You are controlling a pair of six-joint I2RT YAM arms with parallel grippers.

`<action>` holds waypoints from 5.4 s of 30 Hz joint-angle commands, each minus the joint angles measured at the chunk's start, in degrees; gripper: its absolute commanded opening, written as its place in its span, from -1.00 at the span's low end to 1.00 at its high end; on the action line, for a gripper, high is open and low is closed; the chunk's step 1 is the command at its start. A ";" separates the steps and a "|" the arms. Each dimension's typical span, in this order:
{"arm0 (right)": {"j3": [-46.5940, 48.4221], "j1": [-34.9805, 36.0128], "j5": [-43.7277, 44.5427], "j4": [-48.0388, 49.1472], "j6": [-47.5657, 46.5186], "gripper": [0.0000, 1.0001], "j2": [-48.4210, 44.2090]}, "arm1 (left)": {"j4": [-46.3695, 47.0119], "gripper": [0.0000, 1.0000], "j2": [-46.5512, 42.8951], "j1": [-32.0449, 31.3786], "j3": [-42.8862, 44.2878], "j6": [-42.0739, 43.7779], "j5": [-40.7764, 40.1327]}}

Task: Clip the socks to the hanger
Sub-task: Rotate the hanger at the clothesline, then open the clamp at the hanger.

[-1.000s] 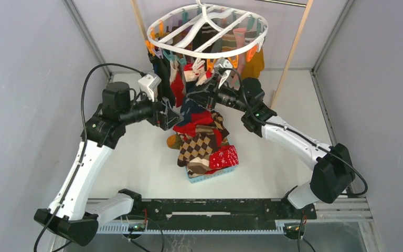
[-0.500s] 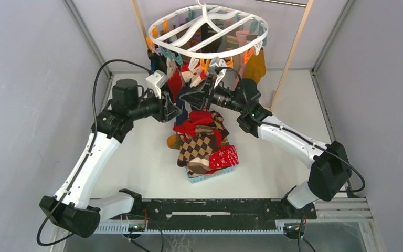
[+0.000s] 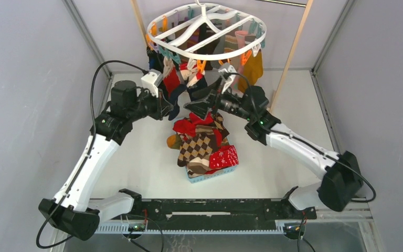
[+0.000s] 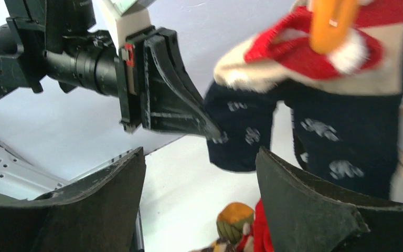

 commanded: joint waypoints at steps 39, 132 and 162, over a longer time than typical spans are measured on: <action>-2.57 -13.62 -8.44 18.82 5.74 0.49 -0.30 | -4.77 -1.00 -6.53 0.30 3.32 2.83 -6.15; 7.24 -4.59 3.06 13.22 -7.01 -1.00 2.11 | -17.21 0.84 -9.43 0.32 13.28 1.19 -2.58; 12.70 7.31 18.36 16.10 -18.60 -1.00 8.89 | 3.92 0.47 12.28 -1.18 34.82 -27.98 12.53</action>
